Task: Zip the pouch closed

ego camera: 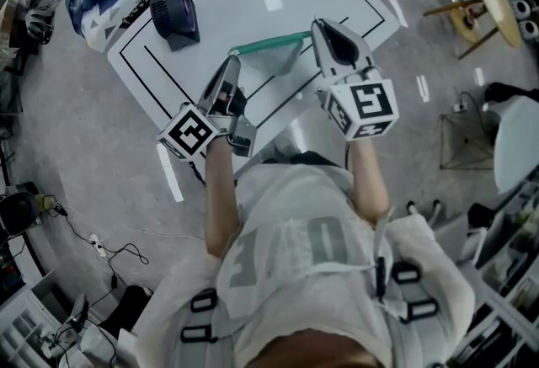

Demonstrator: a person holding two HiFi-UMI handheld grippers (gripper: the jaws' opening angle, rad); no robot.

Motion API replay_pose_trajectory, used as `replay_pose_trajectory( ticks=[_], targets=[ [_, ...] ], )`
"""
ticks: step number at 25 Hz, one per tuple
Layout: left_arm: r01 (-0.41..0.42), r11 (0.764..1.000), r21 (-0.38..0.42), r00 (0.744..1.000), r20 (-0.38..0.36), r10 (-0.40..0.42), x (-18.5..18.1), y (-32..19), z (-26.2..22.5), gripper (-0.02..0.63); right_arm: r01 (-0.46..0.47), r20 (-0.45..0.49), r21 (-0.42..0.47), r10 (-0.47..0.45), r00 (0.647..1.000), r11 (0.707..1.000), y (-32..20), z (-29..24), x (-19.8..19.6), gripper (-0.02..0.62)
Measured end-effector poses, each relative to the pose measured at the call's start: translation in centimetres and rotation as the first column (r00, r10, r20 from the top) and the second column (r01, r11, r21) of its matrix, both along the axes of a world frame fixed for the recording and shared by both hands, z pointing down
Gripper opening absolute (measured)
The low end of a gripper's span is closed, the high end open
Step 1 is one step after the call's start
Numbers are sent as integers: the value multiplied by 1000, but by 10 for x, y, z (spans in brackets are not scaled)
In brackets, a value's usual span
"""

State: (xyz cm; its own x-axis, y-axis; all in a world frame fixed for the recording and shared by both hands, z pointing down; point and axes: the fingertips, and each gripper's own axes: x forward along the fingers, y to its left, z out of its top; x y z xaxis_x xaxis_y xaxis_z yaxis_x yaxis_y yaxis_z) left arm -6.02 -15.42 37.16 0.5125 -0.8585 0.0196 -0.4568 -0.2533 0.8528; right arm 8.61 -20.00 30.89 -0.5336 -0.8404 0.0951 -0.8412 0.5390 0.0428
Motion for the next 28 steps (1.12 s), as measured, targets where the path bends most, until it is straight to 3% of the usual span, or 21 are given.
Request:
replay_pose_trajectory(
  ticks=[6, 9, 12, 16, 21, 23, 28],
  targets=[
    [2, 1000, 4, 1000, 17, -2, -3, -1, -1, 6, 3, -1, -25, -3, 1000, 1000, -2, 6, -4, 15],
    [24, 1000, 3, 985, 171, -25, -11, -10, -3, 6, 14, -10, -11, -14, 1000, 1000, -7, 5, -11, 15],
    [37, 999, 33, 946, 320, -46, -21, -25, -11, 6, 23, -2, 28, -23, 1000, 999, -17, -2, -17, 15],
    [27, 994, 105, 905, 419, -69, -32, -38, -29, 6, 56, 22, 59, -57, 998, 997, -28, -11, -25, 17],
    [-52, 992, 119, 802, 597, -29, -27, -20, 5, 6, 71, -9, -12, -71, 997, 997, -20, 27, -24, 17],
    [-88, 994, 72, 791, 611, 26, -23, -1, 30, 7, 100, -38, -45, -102, 994, 994, -8, 48, -23, 17],
    [-116, 993, -31, 804, 584, 112, -15, 38, 70, 8, 141, -33, -133, -147, 989, 981, 28, 88, -15, 17]
  ],
)
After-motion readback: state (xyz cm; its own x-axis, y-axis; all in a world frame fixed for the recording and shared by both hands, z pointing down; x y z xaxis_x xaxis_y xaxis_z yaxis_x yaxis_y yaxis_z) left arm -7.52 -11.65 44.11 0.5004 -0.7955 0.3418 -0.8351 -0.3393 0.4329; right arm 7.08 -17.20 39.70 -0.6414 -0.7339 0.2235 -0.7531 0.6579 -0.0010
